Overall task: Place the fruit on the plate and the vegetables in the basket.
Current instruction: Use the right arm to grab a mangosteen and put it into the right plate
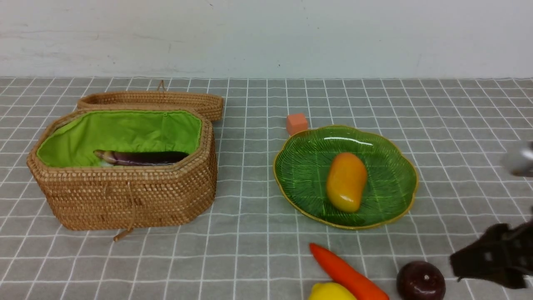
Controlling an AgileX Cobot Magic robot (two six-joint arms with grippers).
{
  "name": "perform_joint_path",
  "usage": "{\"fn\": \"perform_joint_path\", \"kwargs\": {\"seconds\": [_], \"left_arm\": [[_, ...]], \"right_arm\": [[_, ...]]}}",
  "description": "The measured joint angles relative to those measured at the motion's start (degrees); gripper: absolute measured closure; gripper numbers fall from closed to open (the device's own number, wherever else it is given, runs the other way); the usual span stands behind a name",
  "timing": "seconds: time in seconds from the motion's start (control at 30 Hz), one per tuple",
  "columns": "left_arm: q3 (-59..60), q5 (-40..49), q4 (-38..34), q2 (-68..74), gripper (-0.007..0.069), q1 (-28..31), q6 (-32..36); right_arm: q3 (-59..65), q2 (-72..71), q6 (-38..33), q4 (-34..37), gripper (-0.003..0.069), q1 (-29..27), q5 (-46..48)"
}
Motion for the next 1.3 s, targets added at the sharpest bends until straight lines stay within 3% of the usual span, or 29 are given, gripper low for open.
{"fn": "perform_joint_path", "kwargs": {"seconds": [0.03, 0.07, 0.1, 0.13, 0.3, 0.43, 0.57, 0.83, 0.97, 1.3], "left_arm": [[0.0, 0.0, 0.0, 0.0, 0.0574, 0.0, 0.0], [0.0, 0.0, 0.0, 0.0, 0.0573, 0.0, 0.0], [0.0, 0.0, 0.0, 0.0, 0.0572, 0.0, 0.0], [0.0, 0.0, 0.0, 0.0, 0.0569, 0.0, 0.0], [0.0, 0.0, 0.0, 0.0, 0.0566, 0.0, 0.0], [0.0, 0.0, 0.0, 0.0, 0.0559, 0.0, 0.0], [0.0, 0.0, 0.0, 0.0, 0.0553, 0.0, 0.0], [0.0, 0.0, 0.0, 0.0, 0.0547, 0.0, 0.0], [0.0, 0.0, 0.0, 0.0, 0.0542, 0.0, 0.0], [0.0, 0.0, 0.0, 0.0, 0.0532, 0.0, 0.0]], "right_arm": [[-0.4, 0.6, 1.2, -0.9, 0.0151, 0.8, -0.1], [-1.7, 3.6, 8.5, -5.5, 0.0091, 4.1, -0.5], [-2.1, 4.0, 9.5, -6.1, 0.0077, 4.4, -0.6], [-2.9, 7.2, 17.7, -10.3, 0.0033, 6.5, -1.7], [-3.5, 15.2, 28.6, -13.8, -0.0003, 8.9, -6.3], [-3.6, 22.8, 29.8, -14.7, 0.0038, 9.4, -10.9], [-4.2, 29.0, 30.1, -17.0, 0.0126, 9.4, -13.2], [-6.6, 29.4, 30.0, -18.7, 0.0129, 9.6, -9.8], [-16.4, 29.6, 28.3, -18.9, 0.0129, 7.5, -3.9], [-34.0, 39.0, 26.7, -19.3, 0.0129, 5.0, -9.1]]}}
